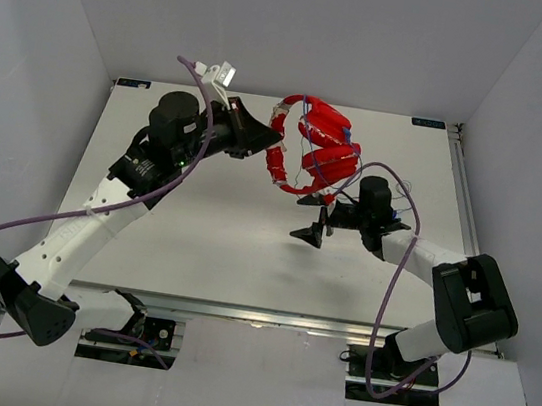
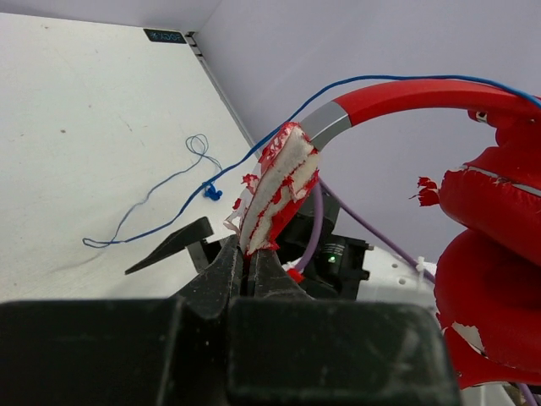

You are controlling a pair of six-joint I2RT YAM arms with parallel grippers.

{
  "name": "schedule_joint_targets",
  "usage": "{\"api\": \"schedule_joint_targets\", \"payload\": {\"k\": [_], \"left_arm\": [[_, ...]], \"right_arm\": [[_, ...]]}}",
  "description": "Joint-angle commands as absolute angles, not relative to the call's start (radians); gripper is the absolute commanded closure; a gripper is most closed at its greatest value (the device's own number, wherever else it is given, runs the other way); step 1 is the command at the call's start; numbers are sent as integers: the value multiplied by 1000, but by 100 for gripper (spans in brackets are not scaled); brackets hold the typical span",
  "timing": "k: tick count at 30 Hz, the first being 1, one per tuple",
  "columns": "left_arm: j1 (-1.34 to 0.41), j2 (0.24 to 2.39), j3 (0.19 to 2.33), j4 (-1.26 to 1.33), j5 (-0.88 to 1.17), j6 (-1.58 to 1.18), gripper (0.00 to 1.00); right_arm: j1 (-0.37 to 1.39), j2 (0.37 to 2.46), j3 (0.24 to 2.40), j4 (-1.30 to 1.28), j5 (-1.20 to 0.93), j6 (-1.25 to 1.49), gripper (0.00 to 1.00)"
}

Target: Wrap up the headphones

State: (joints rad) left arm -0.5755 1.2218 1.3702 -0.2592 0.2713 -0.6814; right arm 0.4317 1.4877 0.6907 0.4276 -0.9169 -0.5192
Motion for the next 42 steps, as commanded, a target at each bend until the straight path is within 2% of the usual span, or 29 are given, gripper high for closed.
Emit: {"api": "schedule_joint_targets", "payload": {"k": [1, 4, 9, 13, 15, 21, 24, 26, 28, 30, 33, 35, 38, 42], "left_arm": [[-575, 1166, 1455, -268, 226, -750, 100], [-575, 1149, 1475, -291, 204, -750, 100], [-575, 1140, 1491, -298, 190, -755, 100], [-575, 1141, 1494, -292, 202, -804, 100], [-575, 1135, 1486, -281, 208, -834, 100], [-575, 1099, 1486, -291, 194, -880, 100], [-575, 1085, 1491, -307, 187, -888, 100], [-575, 1079, 1492, -314, 176, -887, 100], [-575, 1078, 1494, -321, 168, -881, 100], [-575, 1079, 1494, -327, 161, -874, 100], [-575, 1080, 1490, -335, 150, -860, 100], [-575, 1080, 1479, -336, 144, -856, 100], [-575, 1074, 1452, -323, 135, -853, 100], [-575, 1068, 1431, -307, 126, -842, 100]], "right_arm": [[437, 1531, 716, 598, -677, -477, 9], [436, 1501, 671, 654, -608, -497, 9], [437, 1481, 656, 585, -647, -582, 8], [475, 1589, 743, 489, -662, -643, 5], [521, 1638, 768, 519, -568, -659, 4], [532, 1733, 869, 637, -464, -583, 0], [528, 1735, 881, 643, -492, -582, 6], [524, 1720, 868, 630, -583, -590, 9], [498, 1694, 881, 477, -842, -672, 11], [480, 1675, 936, 184, -1030, -930, 12], [479, 1667, 1026, -282, -1113, -1242, 12], [479, 1664, 1072, -493, -1118, -1371, 11], [478, 1631, 1089, -594, -1090, -1353, 16], [474, 1518, 1012, -545, -1043, -1263, 19]]}}
